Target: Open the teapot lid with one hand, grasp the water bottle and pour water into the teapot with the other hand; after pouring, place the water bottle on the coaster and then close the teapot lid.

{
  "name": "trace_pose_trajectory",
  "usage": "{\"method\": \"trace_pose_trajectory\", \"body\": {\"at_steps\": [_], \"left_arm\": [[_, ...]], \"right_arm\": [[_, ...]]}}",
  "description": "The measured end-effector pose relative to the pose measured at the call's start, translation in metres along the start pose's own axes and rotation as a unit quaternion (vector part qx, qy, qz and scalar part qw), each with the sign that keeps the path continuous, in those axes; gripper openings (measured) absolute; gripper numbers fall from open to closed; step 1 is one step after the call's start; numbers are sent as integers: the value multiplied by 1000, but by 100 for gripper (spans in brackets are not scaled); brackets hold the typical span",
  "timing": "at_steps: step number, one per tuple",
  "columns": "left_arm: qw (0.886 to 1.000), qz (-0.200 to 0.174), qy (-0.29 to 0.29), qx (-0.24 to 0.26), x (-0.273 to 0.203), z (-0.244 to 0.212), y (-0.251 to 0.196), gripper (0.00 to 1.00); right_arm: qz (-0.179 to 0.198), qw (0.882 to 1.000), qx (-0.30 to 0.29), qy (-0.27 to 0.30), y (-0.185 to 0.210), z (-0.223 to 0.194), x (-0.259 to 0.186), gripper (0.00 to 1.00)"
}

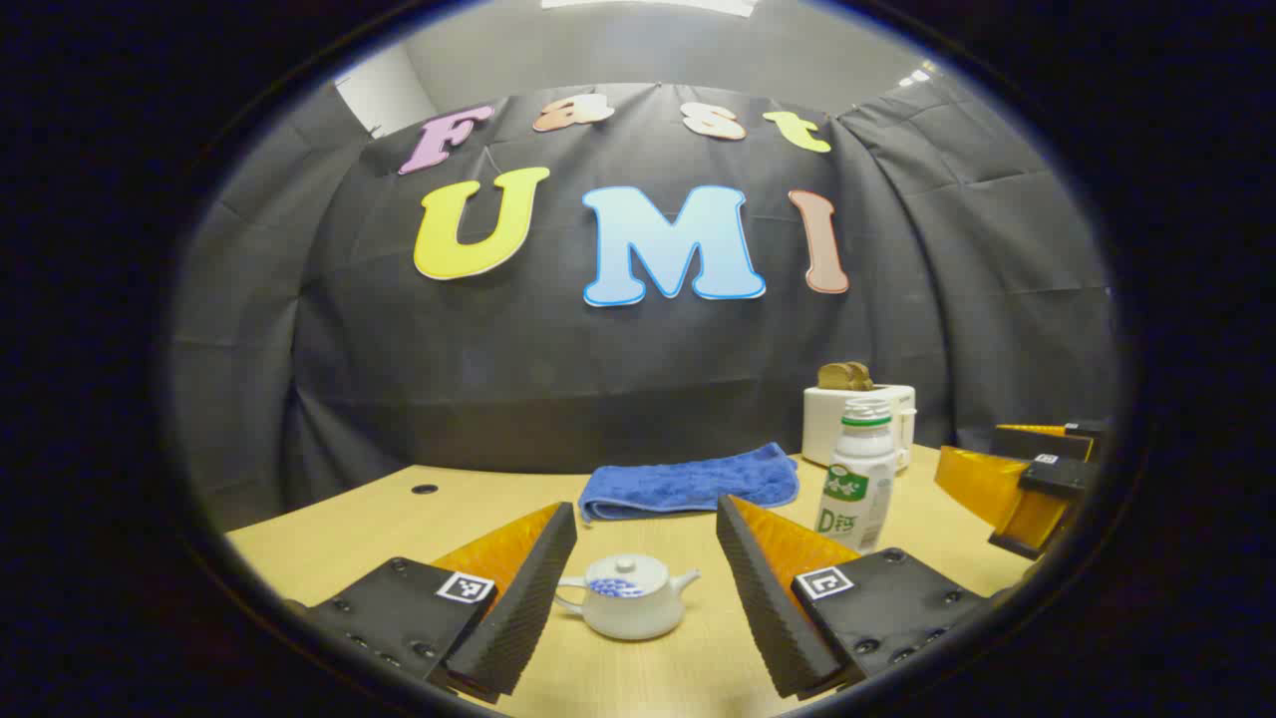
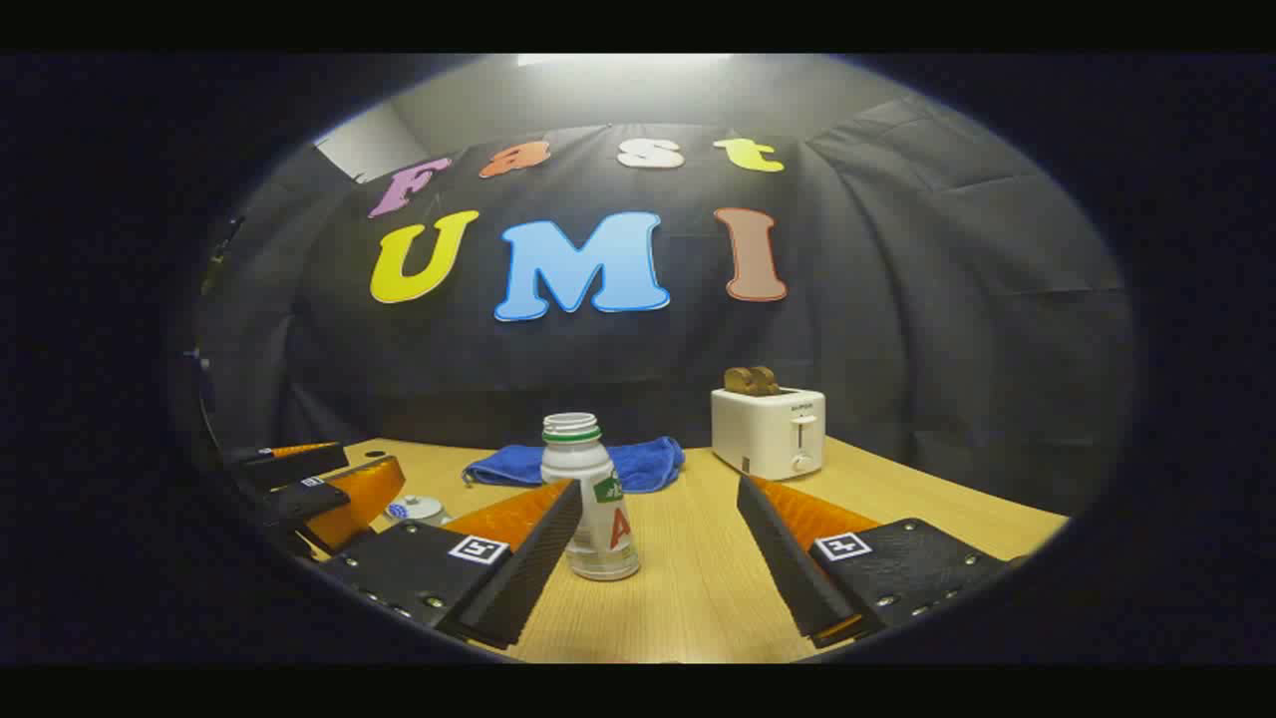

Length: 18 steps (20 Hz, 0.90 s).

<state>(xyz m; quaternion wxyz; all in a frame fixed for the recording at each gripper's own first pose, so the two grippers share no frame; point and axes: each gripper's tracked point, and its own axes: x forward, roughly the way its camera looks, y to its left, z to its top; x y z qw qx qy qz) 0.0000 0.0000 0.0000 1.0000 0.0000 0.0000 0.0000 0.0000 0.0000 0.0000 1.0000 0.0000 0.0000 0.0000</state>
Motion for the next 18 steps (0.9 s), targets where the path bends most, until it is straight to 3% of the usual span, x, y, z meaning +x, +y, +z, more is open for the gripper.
{"method": "trace_pose_trajectory", "body": {"at_steps": [2,3,4,7,8,9,14,18], "left_arm": [[1000,-1,18,-2,19,-12,2,98],[1000,0,28,-6,27,-20,5,90],[999,3,35,-11,35,-25,8,92],[998,12,58,-21,56,-43,18,80],[998,14,62,-24,61,-45,20,87],[997,15,66,-25,62,-50,21,75],[997,15,77,-19,69,-61,18,77],[996,13,88,-17,75,-70,16,65]], "right_arm": [[5,1000,0,4,2,-2,4,96],[8,1000,-2,7,3,-5,5,96],[12,1000,-3,11,4,-8,6,96],[18,1000,-4,20,5,-14,10,96],[18,1000,-4,23,5,-17,10,96],[18,1000,-5,25,4,-18,11,96],[16,999,0,38,-1,-28,15,96],[13,999,1,43,-6,-32,16,96]]}}
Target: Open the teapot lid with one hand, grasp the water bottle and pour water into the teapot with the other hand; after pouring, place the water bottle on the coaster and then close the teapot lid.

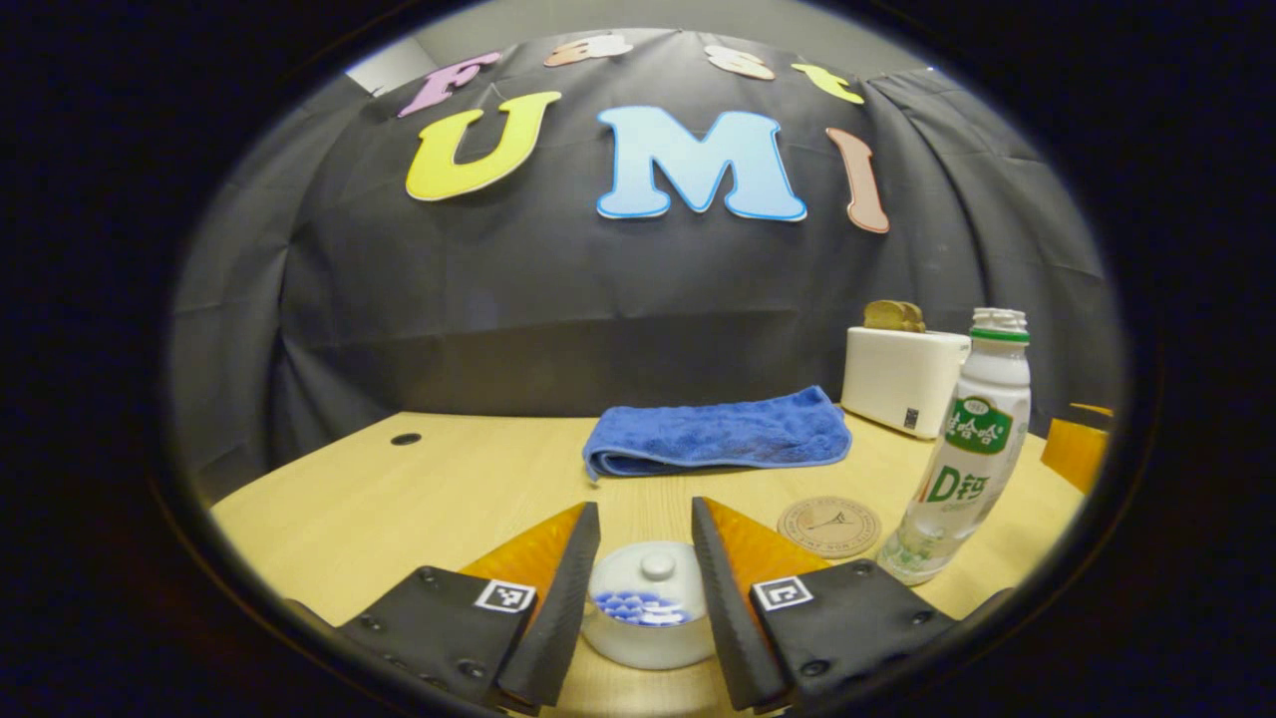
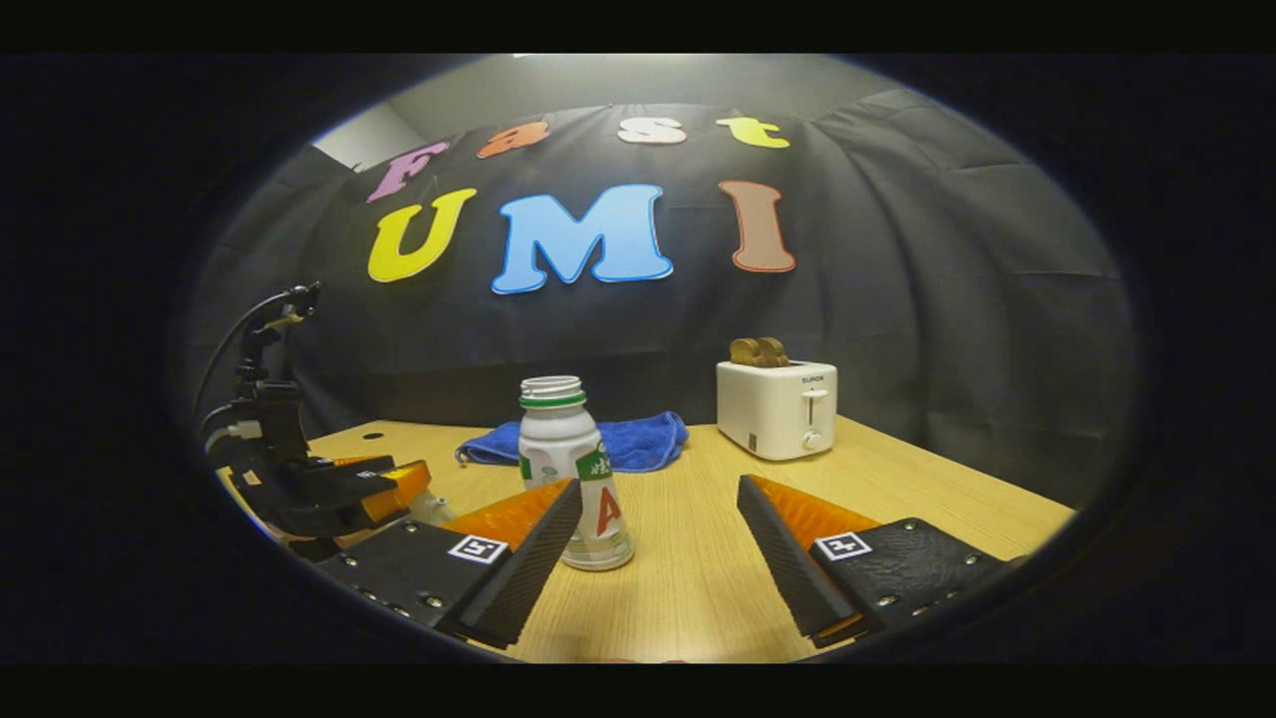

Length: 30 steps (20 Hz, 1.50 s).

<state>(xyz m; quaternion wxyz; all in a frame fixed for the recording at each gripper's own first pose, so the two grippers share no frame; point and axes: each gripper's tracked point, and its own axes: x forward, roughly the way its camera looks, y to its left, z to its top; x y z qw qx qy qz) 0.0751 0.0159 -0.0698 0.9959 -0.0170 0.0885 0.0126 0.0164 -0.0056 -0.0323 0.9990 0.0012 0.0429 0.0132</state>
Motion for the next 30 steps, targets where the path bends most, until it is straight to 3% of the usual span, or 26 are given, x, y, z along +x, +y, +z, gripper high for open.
{"method": "trace_pose_trajectory", "body": {"at_steps": [2,5,9,10,11,21,30], "left_arm": [[1000,-1,2,2,-3,0,-1,65],[1000,-3,3,10,-3,0,-3,57],[1000,-1,0,21,-2,3,-5,27],[1000,0,-1,22,-2,2,-5,20],[1000,-1,-2,19,-1,3,-4,17],[998,-22,-42,-30,-24,43,11,13],[998,10,-41,-46,-55,40,69,17]], "right_arm": [[0,1000,-1,1,0,-1,-1,96],[2,1000,-6,3,0,-1,-1,96],[18,1000,-12,3,10,0,-1,100],[27,1000,-12,4,14,-1,0,96],[35,999,-12,5,19,-1,1,96],[77,996,-20,32,42,-13,23,96],[76,995,-38,47,52,-24,51,96]]}}
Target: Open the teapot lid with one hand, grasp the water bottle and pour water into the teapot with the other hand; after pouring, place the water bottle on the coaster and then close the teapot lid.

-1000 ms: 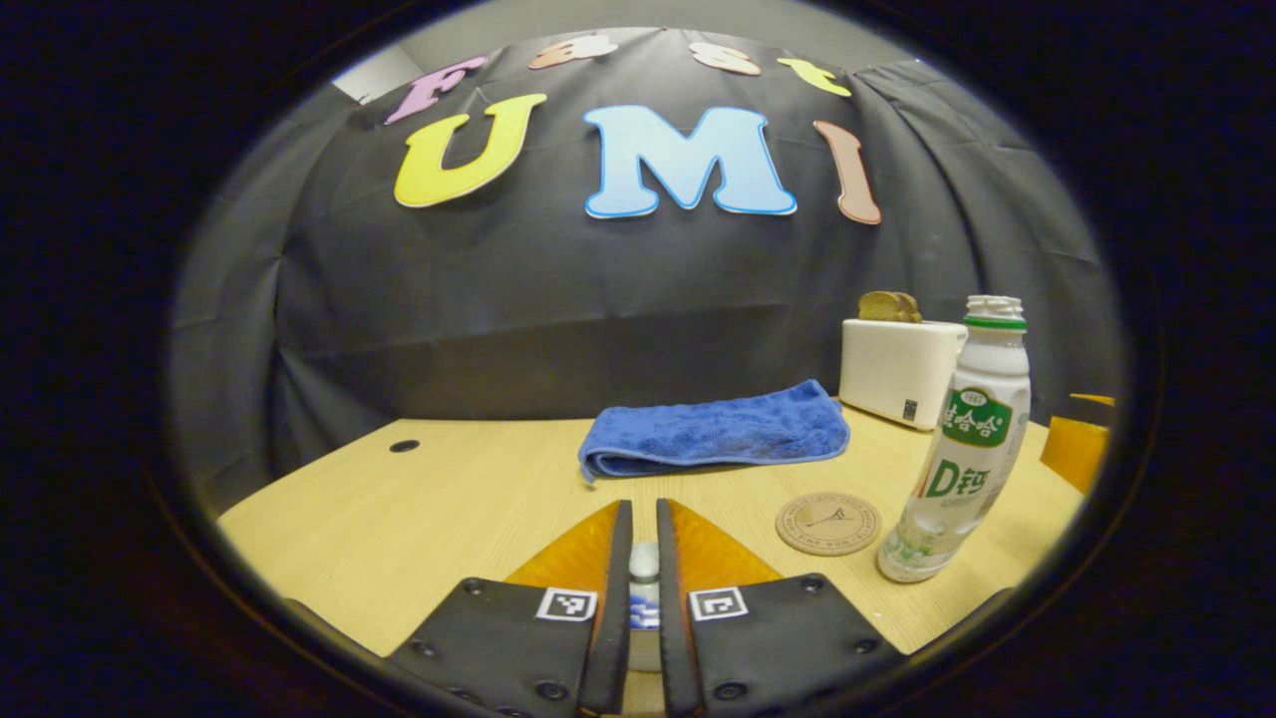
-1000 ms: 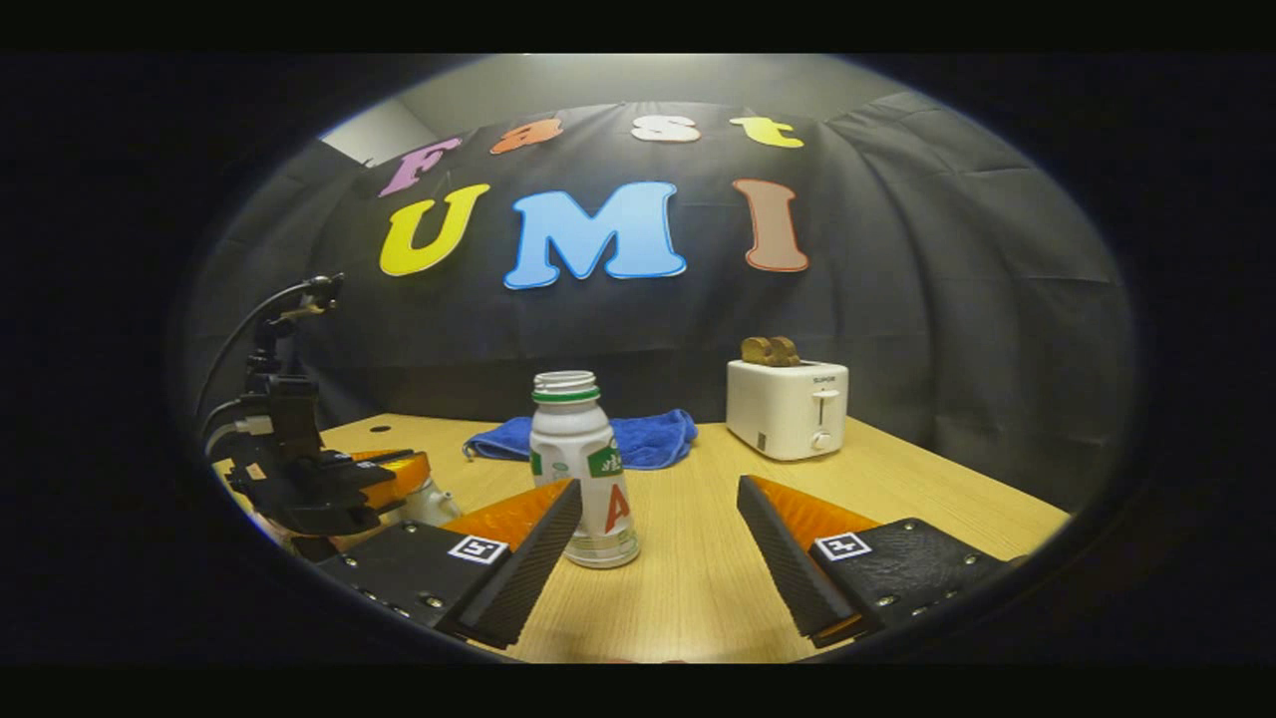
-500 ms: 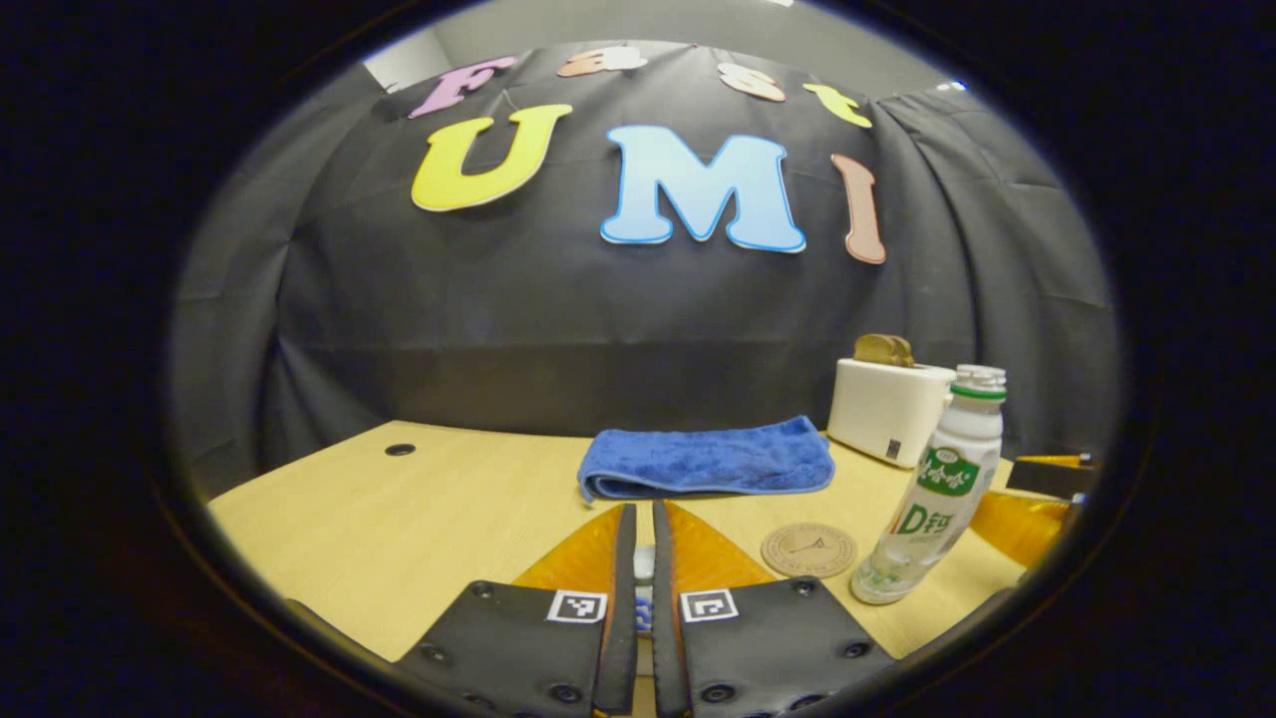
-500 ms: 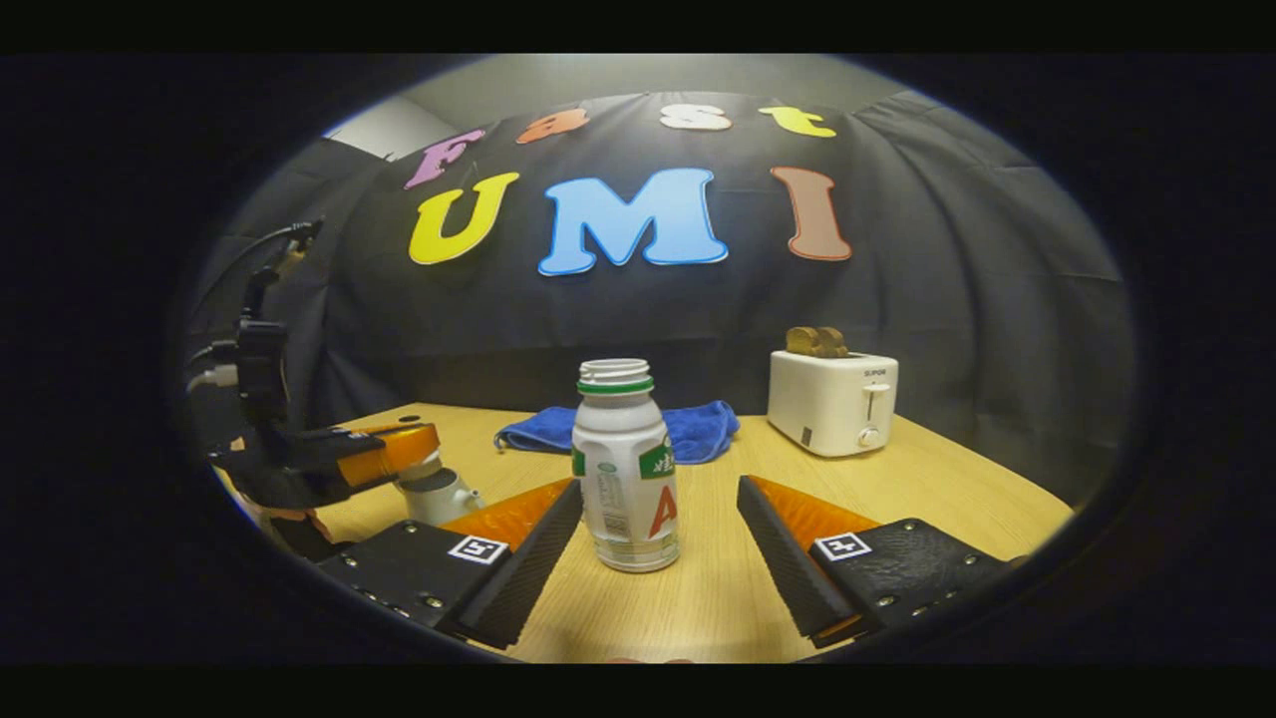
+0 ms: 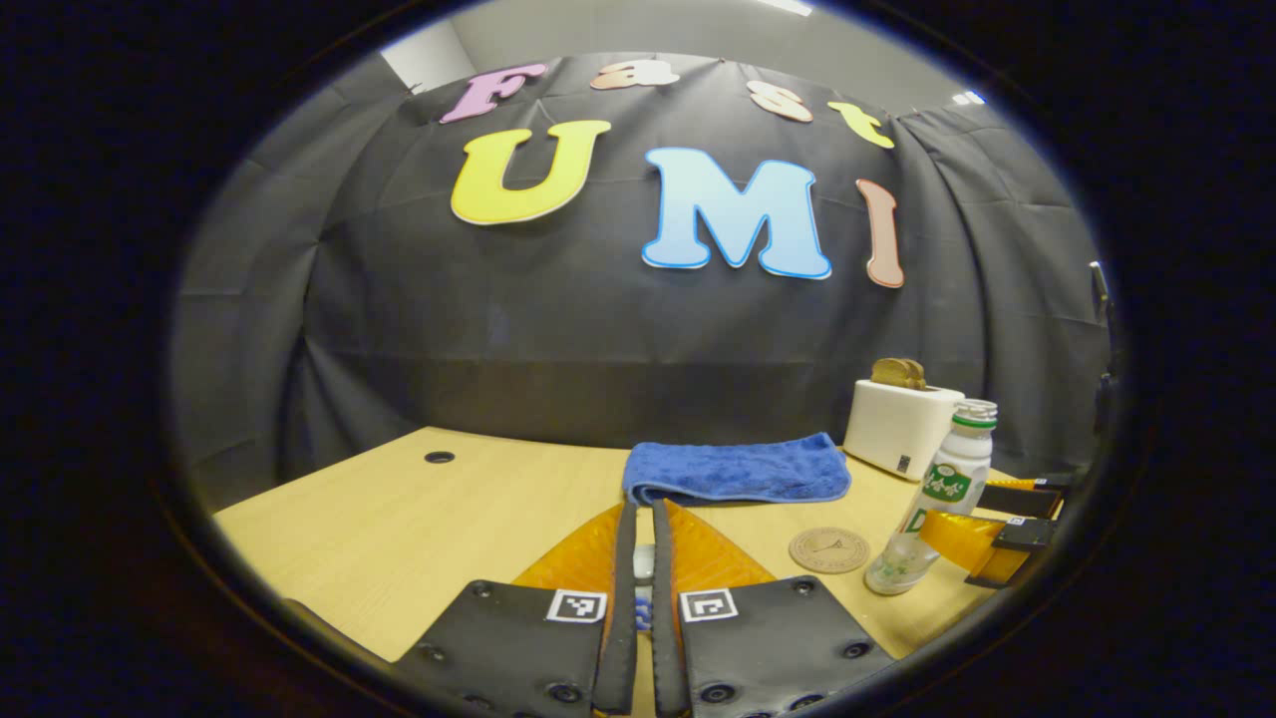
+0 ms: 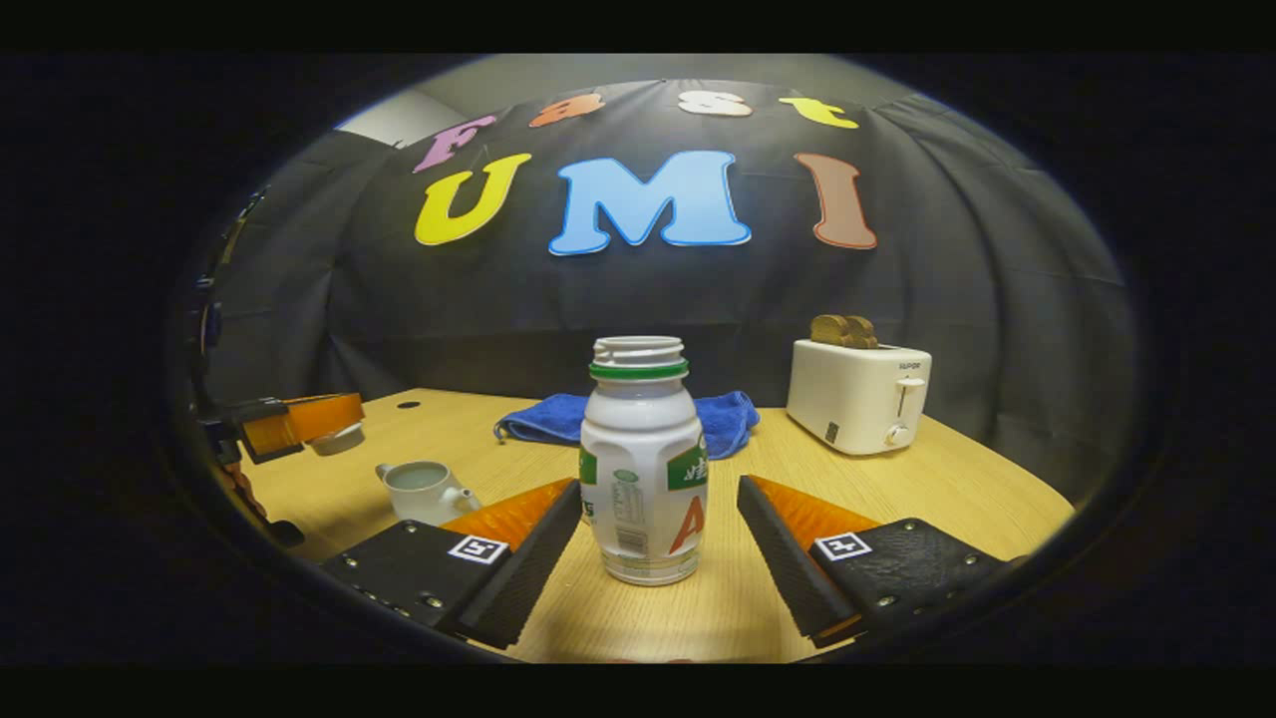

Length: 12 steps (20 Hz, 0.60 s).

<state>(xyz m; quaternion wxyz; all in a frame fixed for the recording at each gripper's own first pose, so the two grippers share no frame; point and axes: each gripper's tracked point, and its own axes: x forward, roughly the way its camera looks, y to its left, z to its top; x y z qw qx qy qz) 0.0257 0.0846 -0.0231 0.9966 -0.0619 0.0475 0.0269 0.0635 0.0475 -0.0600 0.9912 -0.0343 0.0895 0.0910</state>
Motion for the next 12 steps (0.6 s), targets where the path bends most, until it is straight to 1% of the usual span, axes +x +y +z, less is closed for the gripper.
{"method": "trace_pose_trajectory", "body": {"at_steps": [3,5,7,8,9,10,11,12], "left_arm": [[1000,9,7,-19,-10,-11,16,17],[1000,18,10,-22,-15,-16,27,17],[999,22,16,-23,-19,-22,33,17],[999,19,17,-26,-22,-25,32,13],[999,18,18,-29,-25,-26,33,13],[999,18,18,-29,-26,-28,33,13],[999,17,16,-30,-28,-28,34,17],[999,15,15,-30,-30,-27,34,17]], "right_arm": [[-4,1000,-7,8,1,-4,9,96],[-7,1000,-15,14,2,-7,12,96],[-7,999,-24,21,5,-11,16,93],[-4,999,-28,25,8,-11,14,82],[-4,999,-33,23,10,-9,15,91],[-6,999,-41,25,10,-11,17,77],[-9,998,-51,26,11,-10,16,76],[-12,998,-62,26,12,-9,15,76]]}}
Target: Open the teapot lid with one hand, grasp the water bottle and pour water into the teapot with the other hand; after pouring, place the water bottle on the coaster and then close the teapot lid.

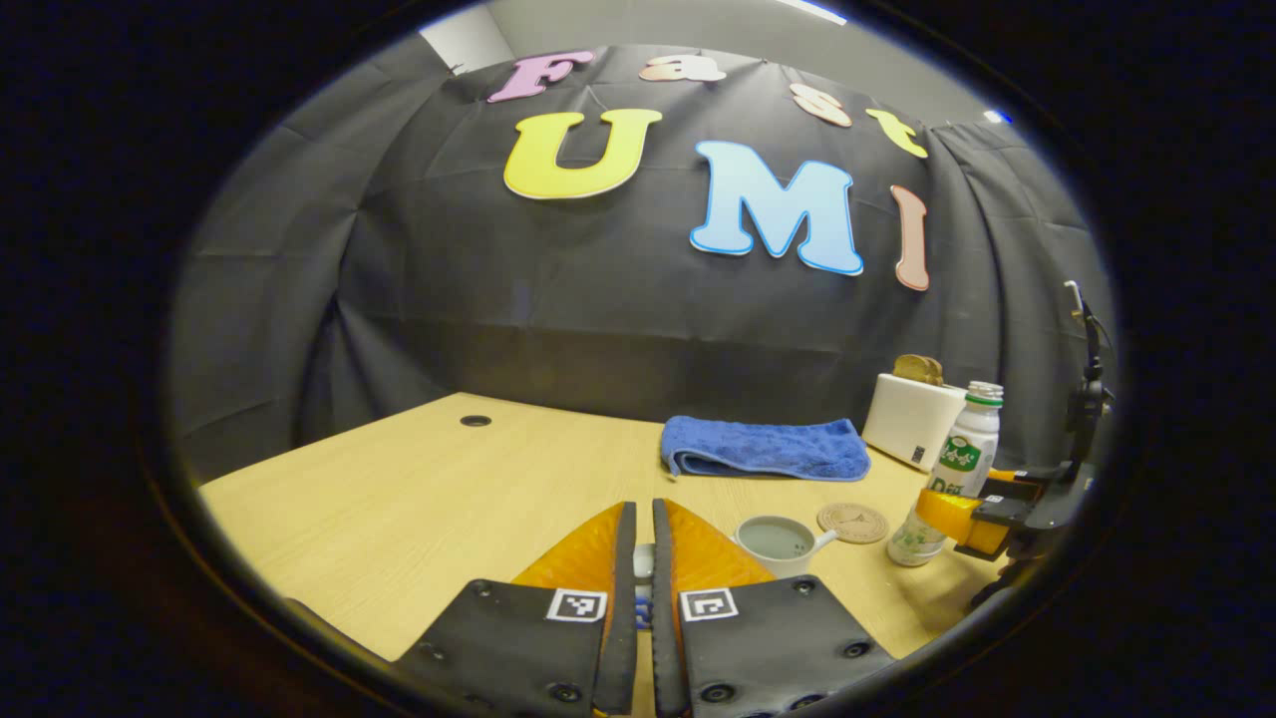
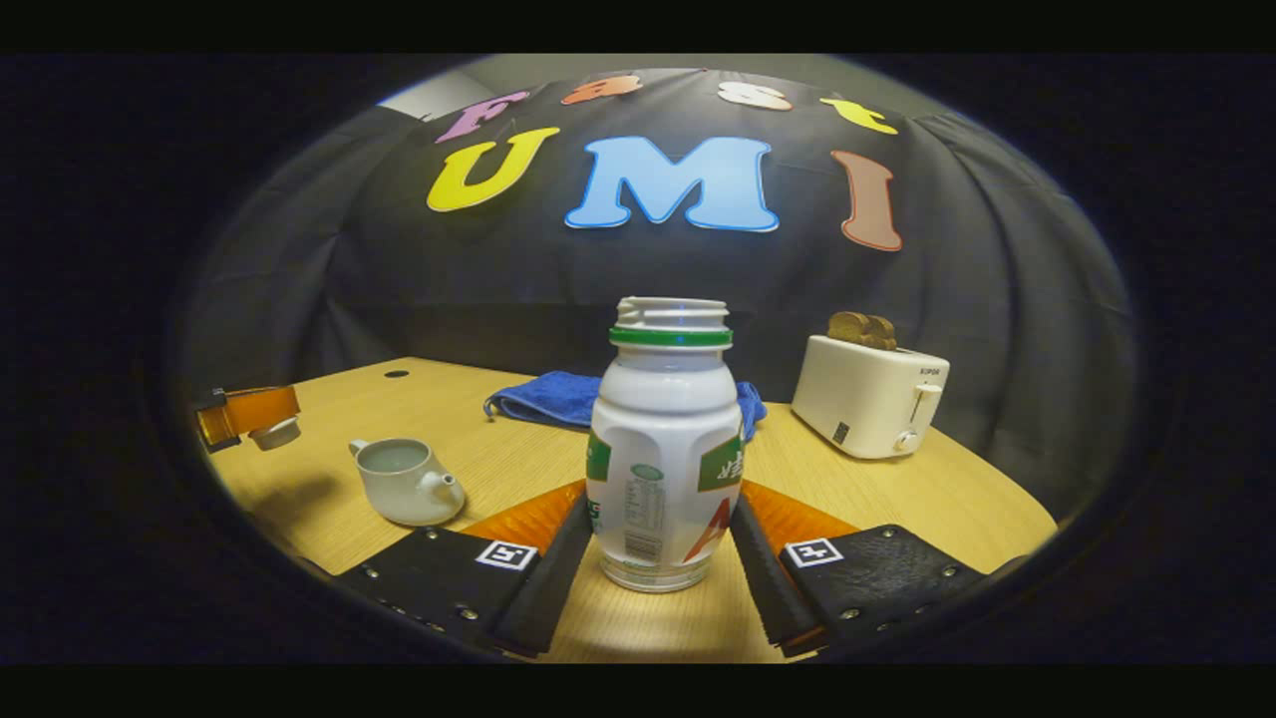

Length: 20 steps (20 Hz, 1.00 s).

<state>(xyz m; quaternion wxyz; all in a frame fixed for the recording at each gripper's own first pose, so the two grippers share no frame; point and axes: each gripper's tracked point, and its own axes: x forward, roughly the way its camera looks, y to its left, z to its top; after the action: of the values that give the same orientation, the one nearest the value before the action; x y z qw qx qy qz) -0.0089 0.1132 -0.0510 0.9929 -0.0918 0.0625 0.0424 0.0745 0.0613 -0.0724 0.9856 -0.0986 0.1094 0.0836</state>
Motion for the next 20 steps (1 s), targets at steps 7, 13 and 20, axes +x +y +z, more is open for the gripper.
{"method": "trace_pose_trajectory", "body": {"at_steps": [7,13,20], "left_arm": [[1000,2,-1,-5,-10,2,7,17],[1000,19,-9,9,-16,9,22,17],[999,44,-13,5,-22,13,50,17]], "right_arm": [[-49,989,-141,-3,-4,18,-2,74],[-92,944,-317,-8,-5,36,8,74],[-103,880,-464,-17,13,47,20,74]]}}
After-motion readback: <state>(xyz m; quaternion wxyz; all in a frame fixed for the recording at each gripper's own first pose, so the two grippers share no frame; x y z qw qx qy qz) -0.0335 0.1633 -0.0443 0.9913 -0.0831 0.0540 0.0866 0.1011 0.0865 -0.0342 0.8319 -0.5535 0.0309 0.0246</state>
